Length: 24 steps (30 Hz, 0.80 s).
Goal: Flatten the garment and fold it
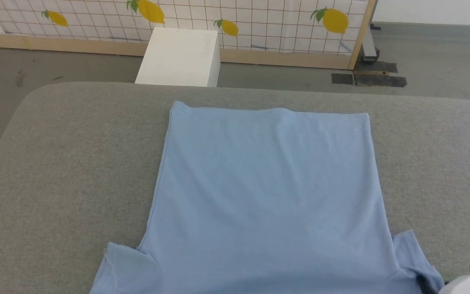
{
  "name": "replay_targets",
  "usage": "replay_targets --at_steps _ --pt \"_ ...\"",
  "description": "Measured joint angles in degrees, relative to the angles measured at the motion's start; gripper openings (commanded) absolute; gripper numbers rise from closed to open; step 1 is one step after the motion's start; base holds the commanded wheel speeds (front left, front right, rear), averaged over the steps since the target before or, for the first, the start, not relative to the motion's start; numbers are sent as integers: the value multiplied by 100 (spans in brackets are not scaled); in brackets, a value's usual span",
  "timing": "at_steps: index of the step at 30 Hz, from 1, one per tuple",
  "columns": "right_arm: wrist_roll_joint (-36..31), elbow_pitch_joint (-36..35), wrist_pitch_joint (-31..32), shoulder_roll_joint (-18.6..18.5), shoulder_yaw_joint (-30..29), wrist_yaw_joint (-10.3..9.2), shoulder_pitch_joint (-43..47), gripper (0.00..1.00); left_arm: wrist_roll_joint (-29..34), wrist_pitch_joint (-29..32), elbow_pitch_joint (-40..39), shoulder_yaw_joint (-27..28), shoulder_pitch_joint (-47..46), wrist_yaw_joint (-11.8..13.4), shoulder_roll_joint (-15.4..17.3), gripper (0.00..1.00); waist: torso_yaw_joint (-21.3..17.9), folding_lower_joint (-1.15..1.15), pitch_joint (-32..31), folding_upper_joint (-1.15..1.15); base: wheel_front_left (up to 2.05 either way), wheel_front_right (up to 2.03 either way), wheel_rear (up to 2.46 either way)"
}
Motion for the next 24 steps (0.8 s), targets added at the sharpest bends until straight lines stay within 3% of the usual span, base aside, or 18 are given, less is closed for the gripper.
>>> replay_targets --at_steps 11,19,24 --pt "-655 -194 -1879 -75 188 -2 -1474 100 -4 -167 -166 -277 -243 -126 -16 0 253 0 177 0 0 0 0" --pt "-670 1160 -2747 -595 282 -2 -3422 100 -7 -360 -215 -467 -616 -197 -57 0 452 0 675 0 0 0 0" --pt "-672 2257 -2733 -989 270 -2 -4371 100 -24 -475 -129 -582 -872 -263 -87 0 629 1 1045 0 0 0 0"
